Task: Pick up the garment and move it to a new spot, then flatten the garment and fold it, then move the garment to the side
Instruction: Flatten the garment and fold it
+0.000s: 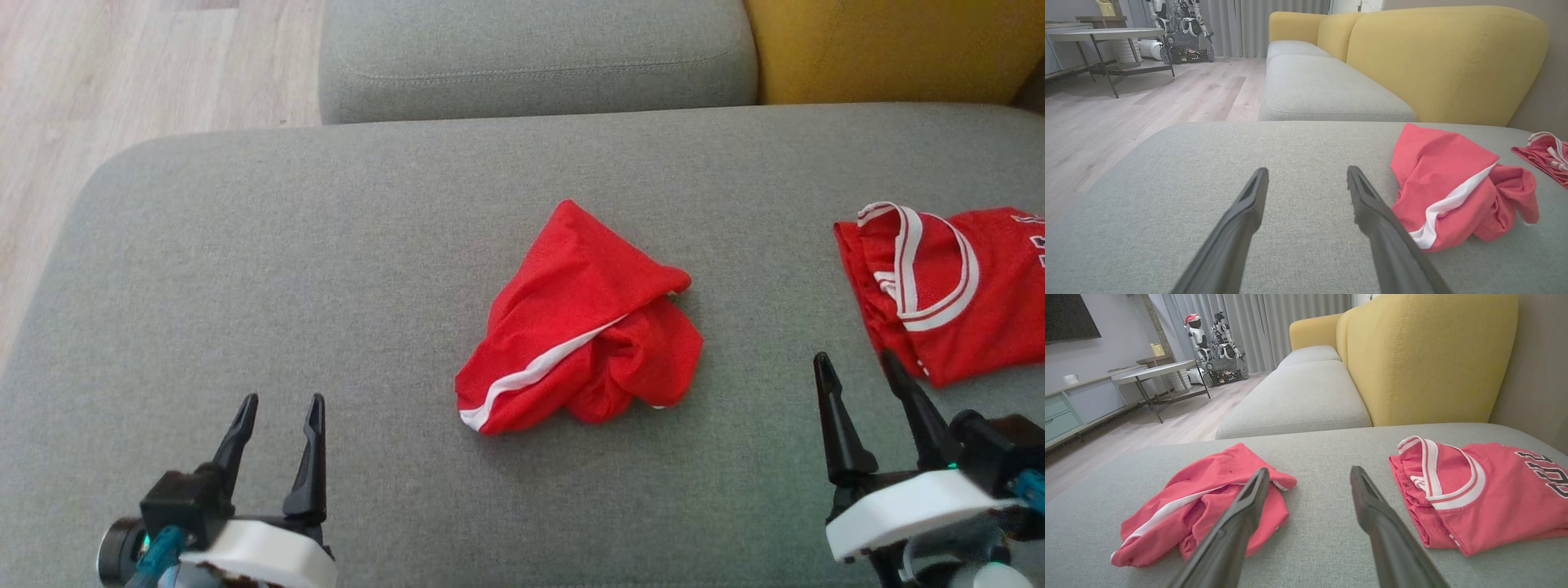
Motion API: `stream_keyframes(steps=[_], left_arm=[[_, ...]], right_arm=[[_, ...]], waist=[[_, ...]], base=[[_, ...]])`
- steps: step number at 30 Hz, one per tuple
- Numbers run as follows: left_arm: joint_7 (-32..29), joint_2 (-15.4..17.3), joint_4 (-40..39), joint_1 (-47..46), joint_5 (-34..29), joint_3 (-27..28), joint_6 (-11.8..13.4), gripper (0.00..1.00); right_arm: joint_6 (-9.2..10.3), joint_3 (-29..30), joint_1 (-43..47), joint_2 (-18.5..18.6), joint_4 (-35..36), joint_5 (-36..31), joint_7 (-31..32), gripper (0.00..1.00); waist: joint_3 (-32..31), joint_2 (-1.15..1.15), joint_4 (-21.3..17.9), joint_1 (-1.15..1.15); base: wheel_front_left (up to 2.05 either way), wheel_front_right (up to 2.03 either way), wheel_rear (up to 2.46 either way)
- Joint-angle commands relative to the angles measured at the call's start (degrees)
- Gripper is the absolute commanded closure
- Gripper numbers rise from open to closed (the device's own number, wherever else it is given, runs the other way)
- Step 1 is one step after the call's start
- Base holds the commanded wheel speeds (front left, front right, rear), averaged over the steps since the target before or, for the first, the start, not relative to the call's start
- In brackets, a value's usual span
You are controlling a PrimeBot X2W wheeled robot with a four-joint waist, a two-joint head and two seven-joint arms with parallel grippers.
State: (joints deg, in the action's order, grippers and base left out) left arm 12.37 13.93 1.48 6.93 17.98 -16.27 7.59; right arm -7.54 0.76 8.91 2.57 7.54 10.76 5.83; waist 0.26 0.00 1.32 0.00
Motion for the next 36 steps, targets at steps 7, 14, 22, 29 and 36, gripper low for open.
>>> stream_keyframes(steps=[7,14,22,29,36], left_arm=[[0.24,0.87,-3.05,-5.04,-0.05,1.05,0.28,0.0],[1.16,0.04,-1.94,-10.97,-0.45,-0.36,-1.78,0.0],[2.31,-2.31,0.69,-16.33,-0.83,-1.32,-3.59,0.0],[2.59,-3.9,2.26,-18.54,-1.41,-1.07,-4.68,0.0],[2.62,-4.42,1.96,-18.12,-2.41,0.73,-5.35,0.0]], right_arm=[[0.05,-1.69,-5.68,0.31,-1.62,-1.32,0.1,0.0],[0.05,-3.79,-16.29,2.07,-14.18,-3.39,-0.36,0.0],[0.05,-7.0,-29.26,4.68,-30.9,-6.57,-3.61,0.0],[0.05,-8.01,-36.8,5.05,-41.64,-7.9,-7.77,0.53],[0.05,-9.71,-37.83,4.94,-43.78,-5.97,-11.62,1.0]], waist=[[2.87,0.0,1.0,0.0],[8.72,0.0,4.49,0.0],[13.88,0.0,8.15,0.0],[15.46,0.0,8.64,0.0],[14.83,0.0,6.12,0.0]], base=[[0.0,0.0,0.0],[0.0,0.0,0.0],[0.0,0.0,0.0],[0.0,0.0,0.0],[0.0,0.0,0.0]])
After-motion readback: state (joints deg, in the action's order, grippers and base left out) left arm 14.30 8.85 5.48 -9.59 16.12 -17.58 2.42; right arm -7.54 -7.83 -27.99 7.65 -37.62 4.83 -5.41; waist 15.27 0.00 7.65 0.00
